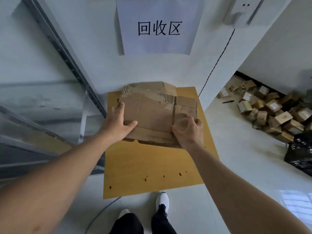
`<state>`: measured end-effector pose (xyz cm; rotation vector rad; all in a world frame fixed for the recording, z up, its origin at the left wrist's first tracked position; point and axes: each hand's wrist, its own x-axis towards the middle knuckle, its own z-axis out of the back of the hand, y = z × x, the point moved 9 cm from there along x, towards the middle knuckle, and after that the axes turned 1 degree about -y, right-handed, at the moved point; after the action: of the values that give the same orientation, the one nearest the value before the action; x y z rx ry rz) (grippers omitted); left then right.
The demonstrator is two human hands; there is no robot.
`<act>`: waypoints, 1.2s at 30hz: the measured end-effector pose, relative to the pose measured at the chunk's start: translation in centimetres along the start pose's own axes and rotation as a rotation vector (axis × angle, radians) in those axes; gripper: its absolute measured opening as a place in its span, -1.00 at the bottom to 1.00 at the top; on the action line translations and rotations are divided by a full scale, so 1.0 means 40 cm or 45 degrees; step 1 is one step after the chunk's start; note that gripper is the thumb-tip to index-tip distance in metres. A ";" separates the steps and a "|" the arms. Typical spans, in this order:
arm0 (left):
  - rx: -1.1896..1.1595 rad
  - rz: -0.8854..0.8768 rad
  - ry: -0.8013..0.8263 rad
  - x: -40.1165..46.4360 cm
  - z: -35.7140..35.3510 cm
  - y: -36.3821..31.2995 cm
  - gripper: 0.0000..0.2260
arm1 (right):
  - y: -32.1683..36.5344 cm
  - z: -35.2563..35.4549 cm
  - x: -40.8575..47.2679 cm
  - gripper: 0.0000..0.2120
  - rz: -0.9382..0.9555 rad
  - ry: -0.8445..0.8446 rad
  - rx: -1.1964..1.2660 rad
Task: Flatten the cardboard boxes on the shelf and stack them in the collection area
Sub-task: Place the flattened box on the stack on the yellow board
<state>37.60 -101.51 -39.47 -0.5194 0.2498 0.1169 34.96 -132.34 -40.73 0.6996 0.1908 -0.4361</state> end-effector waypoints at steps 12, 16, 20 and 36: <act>-0.104 0.196 -0.016 0.289 -0.143 0.029 -0.15 | 0.032 -0.124 0.384 -0.24 0.134 0.050 -0.134; -0.170 0.173 -0.020 0.391 -0.213 0.071 -0.27 | 0.036 -0.198 0.503 -0.24 0.197 0.070 -0.245; -0.102 0.175 0.012 0.447 -0.285 0.105 -0.39 | 0.021 -0.286 0.571 -0.22 0.251 0.166 -0.380; 0.425 -0.183 0.054 0.508 -0.318 -0.038 -0.35 | 0.140 -0.365 0.563 -0.27 0.570 0.308 -0.696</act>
<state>54.82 -108.28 -54.79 -0.2069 0.2667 -0.0754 57.23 -126.19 -55.52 0.2377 0.3550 0.1356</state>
